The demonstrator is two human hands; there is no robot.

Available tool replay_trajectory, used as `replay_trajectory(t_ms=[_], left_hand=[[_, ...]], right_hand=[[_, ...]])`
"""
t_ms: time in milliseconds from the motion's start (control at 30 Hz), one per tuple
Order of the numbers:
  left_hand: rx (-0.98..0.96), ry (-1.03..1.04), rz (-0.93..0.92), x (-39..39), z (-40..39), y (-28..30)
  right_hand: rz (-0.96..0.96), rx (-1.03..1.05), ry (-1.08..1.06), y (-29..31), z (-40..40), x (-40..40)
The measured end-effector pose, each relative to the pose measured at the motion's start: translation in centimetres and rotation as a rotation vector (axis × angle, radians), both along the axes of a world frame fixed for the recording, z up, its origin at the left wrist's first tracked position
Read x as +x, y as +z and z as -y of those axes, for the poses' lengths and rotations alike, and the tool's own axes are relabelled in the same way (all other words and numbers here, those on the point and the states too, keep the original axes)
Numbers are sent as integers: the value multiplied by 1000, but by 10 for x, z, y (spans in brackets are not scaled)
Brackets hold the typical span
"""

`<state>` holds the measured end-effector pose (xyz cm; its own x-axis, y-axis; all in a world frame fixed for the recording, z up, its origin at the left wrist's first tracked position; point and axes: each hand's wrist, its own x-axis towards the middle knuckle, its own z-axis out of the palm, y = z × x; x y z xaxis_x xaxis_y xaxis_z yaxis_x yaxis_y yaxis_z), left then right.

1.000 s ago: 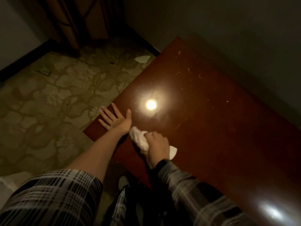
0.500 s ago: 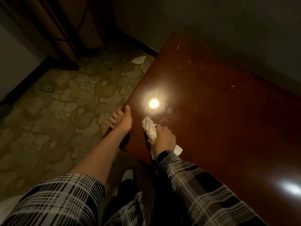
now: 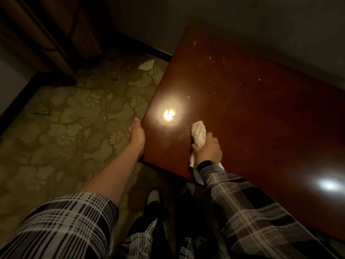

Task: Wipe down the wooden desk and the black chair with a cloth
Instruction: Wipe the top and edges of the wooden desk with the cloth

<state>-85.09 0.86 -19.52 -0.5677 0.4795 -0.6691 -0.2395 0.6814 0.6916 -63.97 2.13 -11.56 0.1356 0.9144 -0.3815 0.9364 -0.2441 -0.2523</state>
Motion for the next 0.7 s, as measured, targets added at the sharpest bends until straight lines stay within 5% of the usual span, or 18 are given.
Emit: replay_trajectory(t_ms=[100,267,500,700], left_hand=[[-54,115,41,-12,-4,-72],[-46,166,-143,17,-8,54],[-203,83,-520,16,-28,48],[-255,54,-600,10,-71,30]], right_hand=[[-31,-51,266,-4,34,-36],[-148,-106,454,-5,34,-49],[55,25,730,0,-27,-27],[-24,69,710,-9,-66,-43]])
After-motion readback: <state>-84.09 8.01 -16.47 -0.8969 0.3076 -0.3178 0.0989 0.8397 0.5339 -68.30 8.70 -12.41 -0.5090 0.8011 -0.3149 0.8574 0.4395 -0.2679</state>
